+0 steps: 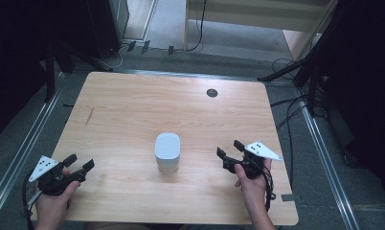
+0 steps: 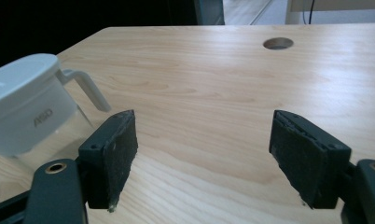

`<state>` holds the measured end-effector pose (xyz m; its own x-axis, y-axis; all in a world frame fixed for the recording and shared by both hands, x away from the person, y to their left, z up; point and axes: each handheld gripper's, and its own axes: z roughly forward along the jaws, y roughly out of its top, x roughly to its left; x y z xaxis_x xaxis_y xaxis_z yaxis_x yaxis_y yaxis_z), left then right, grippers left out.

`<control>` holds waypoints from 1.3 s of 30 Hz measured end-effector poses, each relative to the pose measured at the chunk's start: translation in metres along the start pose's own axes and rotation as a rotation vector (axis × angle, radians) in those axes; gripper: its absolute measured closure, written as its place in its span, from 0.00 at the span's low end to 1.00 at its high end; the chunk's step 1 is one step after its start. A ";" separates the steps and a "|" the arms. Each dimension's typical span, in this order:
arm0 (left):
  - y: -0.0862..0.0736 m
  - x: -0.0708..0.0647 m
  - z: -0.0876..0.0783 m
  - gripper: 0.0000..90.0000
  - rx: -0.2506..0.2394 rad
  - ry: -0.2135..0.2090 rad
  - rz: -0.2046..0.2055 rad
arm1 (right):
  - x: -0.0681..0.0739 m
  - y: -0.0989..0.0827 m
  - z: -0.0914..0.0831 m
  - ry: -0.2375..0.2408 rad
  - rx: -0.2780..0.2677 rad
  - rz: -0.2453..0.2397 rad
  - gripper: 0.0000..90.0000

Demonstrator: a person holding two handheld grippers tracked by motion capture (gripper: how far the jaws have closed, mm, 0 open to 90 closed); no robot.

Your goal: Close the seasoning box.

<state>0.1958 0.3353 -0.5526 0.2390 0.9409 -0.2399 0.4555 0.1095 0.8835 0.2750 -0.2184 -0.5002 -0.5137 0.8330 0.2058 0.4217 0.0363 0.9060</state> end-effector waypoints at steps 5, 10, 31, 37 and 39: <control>0.000 0.000 0.000 0.26 0.001 -0.004 -0.003 | -0.018 -0.013 -0.018 -0.049 0.009 0.029 0.28; 0.000 0.000 0.000 0.26 0.001 -0.005 -0.003 | -0.035 -0.026 -0.034 -0.101 0.026 0.045 0.28; 0.000 -0.001 0.001 0.27 0.004 0.001 0.000 | -0.076 -0.072 -0.091 -0.226 0.067 0.105 0.29; 0.000 -0.001 0.001 0.27 0.006 0.006 0.004 | -0.076 -0.075 -0.098 -0.223 0.050 0.126 0.31; 0.000 -0.001 0.001 0.27 0.006 0.006 0.007 | -0.076 -0.075 -0.097 -0.220 0.056 0.127 0.31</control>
<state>0.1968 0.3339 -0.5525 0.2367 0.9437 -0.2310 0.4586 0.1011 0.8829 0.2099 -0.3381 -0.5476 -0.2819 0.9325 0.2258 0.5165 -0.0508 0.8548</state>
